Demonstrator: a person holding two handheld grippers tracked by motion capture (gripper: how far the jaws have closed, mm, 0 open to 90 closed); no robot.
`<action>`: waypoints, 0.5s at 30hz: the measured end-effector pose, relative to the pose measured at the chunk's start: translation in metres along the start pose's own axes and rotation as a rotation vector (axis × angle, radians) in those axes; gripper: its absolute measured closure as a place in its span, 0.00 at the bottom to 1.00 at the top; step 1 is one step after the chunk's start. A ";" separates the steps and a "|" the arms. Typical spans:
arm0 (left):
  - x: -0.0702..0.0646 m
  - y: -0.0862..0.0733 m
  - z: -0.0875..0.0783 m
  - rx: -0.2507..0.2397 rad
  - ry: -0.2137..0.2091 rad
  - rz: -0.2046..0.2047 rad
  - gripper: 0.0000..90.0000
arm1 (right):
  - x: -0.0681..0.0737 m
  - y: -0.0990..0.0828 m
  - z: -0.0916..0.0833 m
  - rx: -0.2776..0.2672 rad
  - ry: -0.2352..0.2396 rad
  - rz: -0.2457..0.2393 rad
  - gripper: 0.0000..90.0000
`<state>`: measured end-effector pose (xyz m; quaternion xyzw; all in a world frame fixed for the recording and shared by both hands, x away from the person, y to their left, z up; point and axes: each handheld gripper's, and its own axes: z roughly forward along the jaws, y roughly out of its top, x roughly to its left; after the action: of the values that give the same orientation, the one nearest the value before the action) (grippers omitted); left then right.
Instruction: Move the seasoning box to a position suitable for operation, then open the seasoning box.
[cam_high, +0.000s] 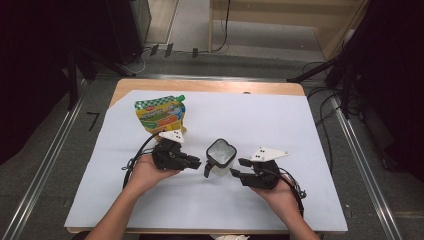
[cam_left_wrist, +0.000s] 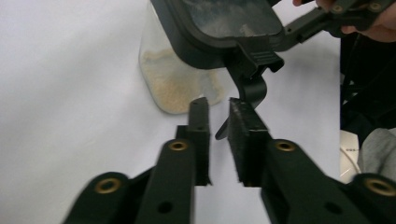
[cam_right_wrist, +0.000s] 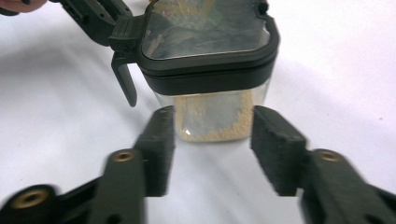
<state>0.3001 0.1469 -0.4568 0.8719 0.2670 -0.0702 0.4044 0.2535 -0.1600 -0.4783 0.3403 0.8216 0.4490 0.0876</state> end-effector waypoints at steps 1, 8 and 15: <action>0.001 0.000 0.000 -0.002 -0.006 -0.004 0.94 | -0.002 0.001 -0.001 -0.001 0.000 0.002 0.66; 0.001 0.001 0.010 0.033 -0.022 -0.010 1.00 | -0.008 0.004 -0.004 0.004 0.022 0.024 0.93; -0.001 0.001 0.017 0.034 -0.019 -0.010 1.00 | -0.008 0.006 -0.001 0.010 0.039 0.052 1.00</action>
<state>0.3016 0.1337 -0.4670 0.8765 0.2664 -0.0854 0.3917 0.2619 -0.1638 -0.4740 0.3533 0.8162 0.4535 0.0581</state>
